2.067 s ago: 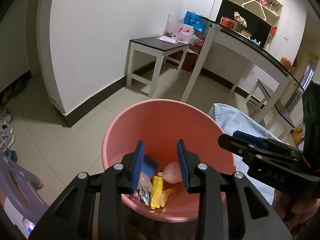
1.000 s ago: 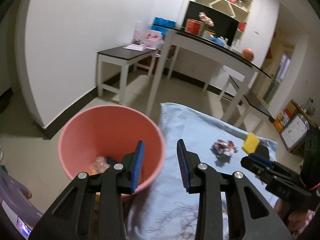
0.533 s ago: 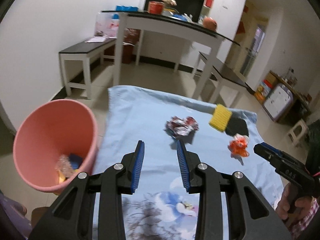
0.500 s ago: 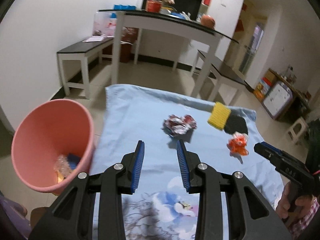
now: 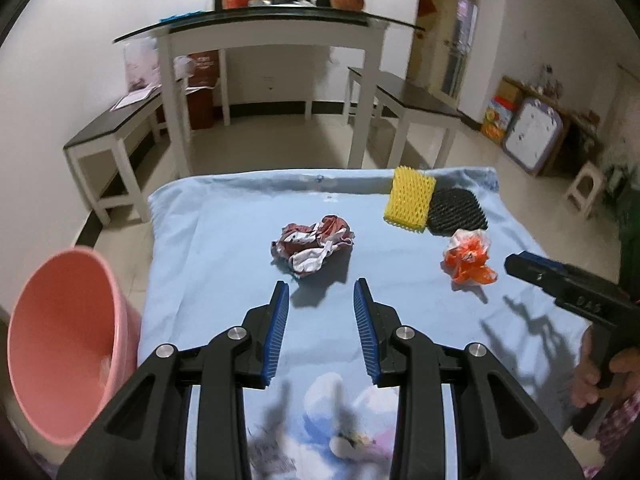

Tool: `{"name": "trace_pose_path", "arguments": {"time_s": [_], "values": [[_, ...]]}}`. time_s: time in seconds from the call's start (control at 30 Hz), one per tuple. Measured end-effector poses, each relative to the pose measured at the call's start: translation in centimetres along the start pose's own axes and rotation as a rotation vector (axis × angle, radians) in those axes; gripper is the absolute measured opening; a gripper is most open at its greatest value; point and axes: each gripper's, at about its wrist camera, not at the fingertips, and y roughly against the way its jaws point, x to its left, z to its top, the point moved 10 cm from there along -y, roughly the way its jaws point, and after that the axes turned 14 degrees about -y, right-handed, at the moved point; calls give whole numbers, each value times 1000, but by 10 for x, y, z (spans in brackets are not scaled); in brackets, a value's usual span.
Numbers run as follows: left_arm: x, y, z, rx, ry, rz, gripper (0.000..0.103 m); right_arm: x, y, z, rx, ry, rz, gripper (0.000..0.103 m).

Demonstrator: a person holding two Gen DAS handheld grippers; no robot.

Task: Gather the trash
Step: 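Move both open tools back over the remaining trash, then grasp the red-white foil wrapper with the left tool while the right tool grasps the orange ribbon bag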

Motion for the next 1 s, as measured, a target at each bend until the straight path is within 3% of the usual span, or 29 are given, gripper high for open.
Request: {"name": "trace_pose_path", "arguments": {"time_s": [0.43,0.7,0.73,0.8,0.87,1.0], "values": [[-16,-58,23,53,-270,48,34,-14,-12,4,13,-35,-35,48],[-27,-83,21,61,-346,74,33,-16,-13,5,14,-44,-41,51],[-27,-86,19,63,-350,81,32,-17,-14,5,15,-46,-42,52],[-25,-90,17,72,-347,88,14,-18,-16,5,17,-47,-45,53],[-20,-91,14,78,-327,96,5,-18,-18,4,22,-48,-44,53],[-11,-81,16,57,-222,57,3,-15,-22,5,21,-43,-41,54]]}}
